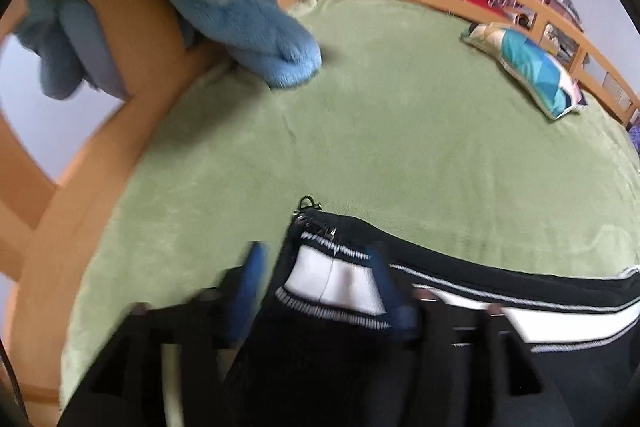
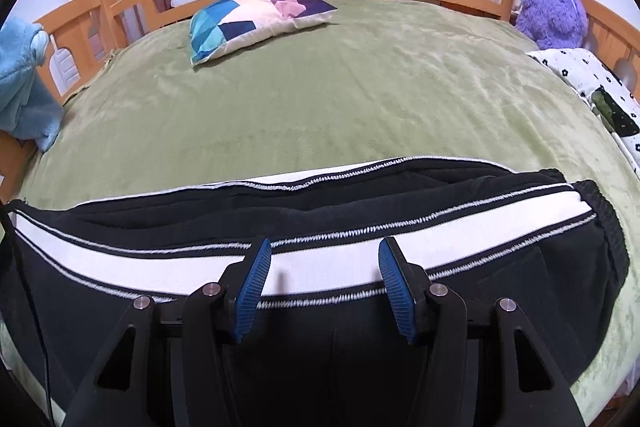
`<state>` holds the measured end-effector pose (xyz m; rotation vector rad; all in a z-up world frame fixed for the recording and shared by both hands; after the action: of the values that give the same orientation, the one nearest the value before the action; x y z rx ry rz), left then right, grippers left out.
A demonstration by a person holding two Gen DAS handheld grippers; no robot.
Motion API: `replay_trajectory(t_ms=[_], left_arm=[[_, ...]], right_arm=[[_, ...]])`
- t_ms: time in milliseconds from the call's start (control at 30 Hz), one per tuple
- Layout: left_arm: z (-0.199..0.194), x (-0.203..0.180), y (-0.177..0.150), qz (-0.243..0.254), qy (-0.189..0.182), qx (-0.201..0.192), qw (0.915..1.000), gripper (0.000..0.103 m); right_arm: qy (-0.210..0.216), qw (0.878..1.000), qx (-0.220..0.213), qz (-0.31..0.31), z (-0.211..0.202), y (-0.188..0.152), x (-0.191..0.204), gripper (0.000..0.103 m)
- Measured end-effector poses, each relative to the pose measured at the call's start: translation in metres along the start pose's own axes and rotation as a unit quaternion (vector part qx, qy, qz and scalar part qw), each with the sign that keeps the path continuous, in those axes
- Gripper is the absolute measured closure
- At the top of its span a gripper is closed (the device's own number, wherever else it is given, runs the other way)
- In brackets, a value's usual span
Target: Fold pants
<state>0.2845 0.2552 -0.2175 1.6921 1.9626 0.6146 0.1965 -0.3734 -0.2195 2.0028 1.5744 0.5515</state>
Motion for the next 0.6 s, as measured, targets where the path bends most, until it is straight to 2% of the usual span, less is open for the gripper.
replay_trajectory(t_ms=[100,233,300,433,500,600], left_arm=[[-0.035,0.007,-0.011,0.003,0.004,-0.014,0.9999,0.037],[-0.073,0.025,-0.044,-0.025,-0.015,-0.018,0.9994,0.037],[-0.087,0.038,-0.072,-0.054,-0.025,-0.016,0.9981,0.037],[-0.082,0.044,-0.116,-0.104,-0.073,0.013,0.9918,0.037],[-0.070,0.042,-0.131,-0.117,-0.085,0.030,0.9890,0.038],[-0.053,0.041,-0.138,-0.136,-0.093,0.036,0.9857,0.039]], right_arm=[[-0.007,1.000,-0.002,0.014,-0.014,-0.005,-0.002,0.043],[-0.007,1.000,0.002,0.030,-0.029,-0.016,-0.004,0.043],[-0.021,0.999,-0.009,0.035,-0.038,-0.022,-0.006,0.043],[-0.016,0.999,-0.003,0.029,-0.053,-0.039,-0.003,0.043],[-0.009,1.000,0.006,0.028,-0.057,-0.050,-0.001,0.043],[-0.018,0.999,0.012,0.025,-0.063,-0.063,-0.003,0.043]])
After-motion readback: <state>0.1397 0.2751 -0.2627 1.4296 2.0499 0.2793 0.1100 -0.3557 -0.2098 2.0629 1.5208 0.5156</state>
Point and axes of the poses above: each gripper's, at about its wrist camera, not at the fingertips, and z roughly the way its jaws point, x to its left, y to its top, the point moved 9 cm from there along z, roughly the way its jaws point, and after that the axes turned 4 degrees about -y, right-handed, at the moved point
